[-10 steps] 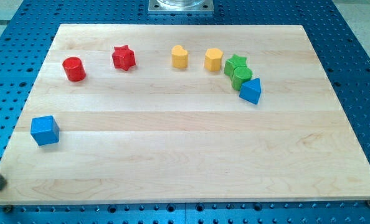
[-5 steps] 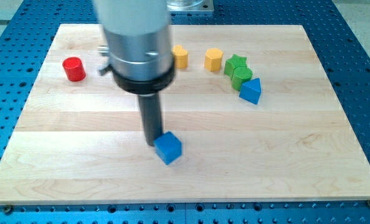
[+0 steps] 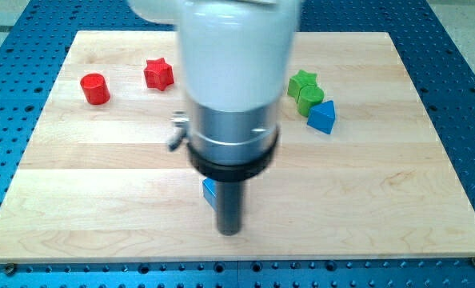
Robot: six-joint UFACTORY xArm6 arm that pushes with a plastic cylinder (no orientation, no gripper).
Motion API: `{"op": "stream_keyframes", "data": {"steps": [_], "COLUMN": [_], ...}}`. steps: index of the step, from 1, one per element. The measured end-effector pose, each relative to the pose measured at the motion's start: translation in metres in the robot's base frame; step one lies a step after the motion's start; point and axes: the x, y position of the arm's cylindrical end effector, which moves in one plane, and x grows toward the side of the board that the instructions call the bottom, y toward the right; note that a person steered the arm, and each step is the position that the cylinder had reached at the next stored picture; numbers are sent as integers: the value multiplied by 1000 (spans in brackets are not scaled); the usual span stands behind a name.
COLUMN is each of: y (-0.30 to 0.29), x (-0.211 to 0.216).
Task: Put the cube below the triangle
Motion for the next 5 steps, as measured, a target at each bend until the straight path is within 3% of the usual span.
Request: {"op": "stream_keyframes", "data": {"steps": [1,3,4,5], "y": [-59,127,76,104], "x": [-8,-82,-70,-29]}}
